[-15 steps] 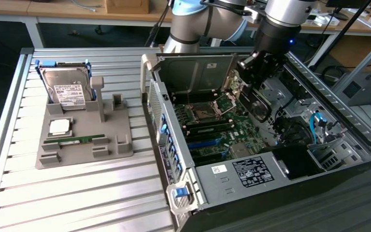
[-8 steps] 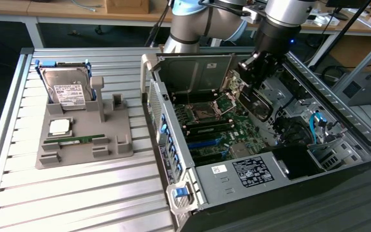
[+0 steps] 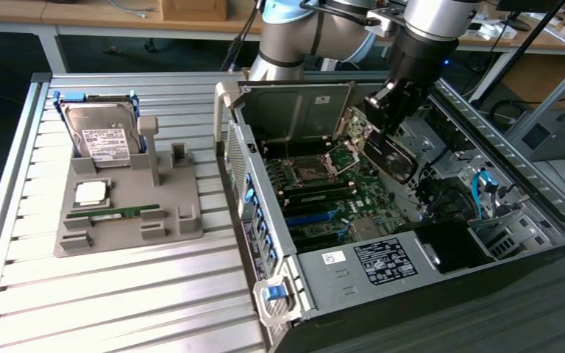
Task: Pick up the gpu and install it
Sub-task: 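Insert the gpu into the slot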
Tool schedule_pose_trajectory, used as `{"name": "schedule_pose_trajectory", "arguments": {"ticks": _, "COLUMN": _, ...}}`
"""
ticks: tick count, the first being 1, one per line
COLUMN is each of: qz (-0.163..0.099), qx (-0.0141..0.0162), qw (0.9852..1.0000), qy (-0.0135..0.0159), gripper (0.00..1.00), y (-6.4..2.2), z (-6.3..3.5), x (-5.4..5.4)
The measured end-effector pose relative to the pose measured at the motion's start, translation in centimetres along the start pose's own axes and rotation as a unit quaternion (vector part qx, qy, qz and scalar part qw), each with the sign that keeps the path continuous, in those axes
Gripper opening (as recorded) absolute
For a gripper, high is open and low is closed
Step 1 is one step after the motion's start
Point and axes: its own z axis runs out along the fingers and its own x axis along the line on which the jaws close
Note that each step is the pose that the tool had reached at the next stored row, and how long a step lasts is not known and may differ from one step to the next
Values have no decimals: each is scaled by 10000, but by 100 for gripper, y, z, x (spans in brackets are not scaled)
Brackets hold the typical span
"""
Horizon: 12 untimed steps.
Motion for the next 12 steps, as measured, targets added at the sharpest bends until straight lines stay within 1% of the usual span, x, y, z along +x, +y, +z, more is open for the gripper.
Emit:
{"name": "schedule_pose_trajectory", "arguments": {"ticks": 6, "qz": -178, "qx": -6, "qw": 9998, "qy": -8, "gripper": 27, "y": 0, "z": 0, "x": 0}}
{"name": "schedule_pose_trajectory", "arguments": {"ticks": 8, "qz": -277, "qx": -9, "qw": 9996, "qy": -12, "gripper": 27, "y": 0, "z": 0, "x": 0}}
{"name": "schedule_pose_trajectory", "arguments": {"ticks": 12, "qz": -373, "qx": -12, "qw": 9993, "qy": -17, "gripper": 27, "y": 0, "z": 0, "x": 0}}
